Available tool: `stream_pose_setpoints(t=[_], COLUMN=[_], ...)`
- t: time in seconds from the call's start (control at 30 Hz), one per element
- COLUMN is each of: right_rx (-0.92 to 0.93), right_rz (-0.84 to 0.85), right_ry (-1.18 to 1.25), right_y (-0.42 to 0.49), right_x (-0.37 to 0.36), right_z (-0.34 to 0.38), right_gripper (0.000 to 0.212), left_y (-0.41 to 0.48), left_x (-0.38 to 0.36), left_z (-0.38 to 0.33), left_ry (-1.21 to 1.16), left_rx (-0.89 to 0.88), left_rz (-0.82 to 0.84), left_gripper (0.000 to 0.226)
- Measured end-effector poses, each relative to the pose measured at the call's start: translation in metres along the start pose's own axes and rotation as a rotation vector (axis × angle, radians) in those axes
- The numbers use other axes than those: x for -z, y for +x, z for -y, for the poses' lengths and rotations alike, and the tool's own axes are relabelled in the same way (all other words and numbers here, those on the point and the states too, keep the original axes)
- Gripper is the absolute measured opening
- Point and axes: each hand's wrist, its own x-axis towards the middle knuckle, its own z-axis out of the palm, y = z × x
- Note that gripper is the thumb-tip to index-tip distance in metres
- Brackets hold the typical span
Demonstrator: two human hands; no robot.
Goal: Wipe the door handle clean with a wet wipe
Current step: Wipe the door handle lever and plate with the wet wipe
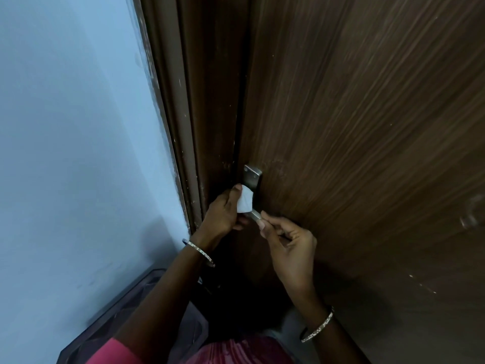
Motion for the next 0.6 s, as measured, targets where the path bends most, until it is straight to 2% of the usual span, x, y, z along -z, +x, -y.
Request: stream_pose_setpoints(t=[0.23,0.43,0.6], right_rx=[0.019,0.009,-0.022], right_rz=[-0.006,0.061,0.091], right_ry=[-0.006,-0.008,-0.017], right_y=[-0.002,0.0,0.0], right_x=[-0.001,0.005,0.008], right_z=[0.0,0.002,0.001], right_gripper=[0.021,0.021,0.021], left_y=[-0.01,0.001,-0.001], left_x=[-0.001,-0.006,-0.011], left_z=[0.015,0.006,0.01], left_ry=[-0.051,-0.121,-0.063], left_rx=[-0.022,0.012,-0.027], left_rz=[-0.022,-0.053,-0.107], left_gripper=[0.046,0.054,0.049])
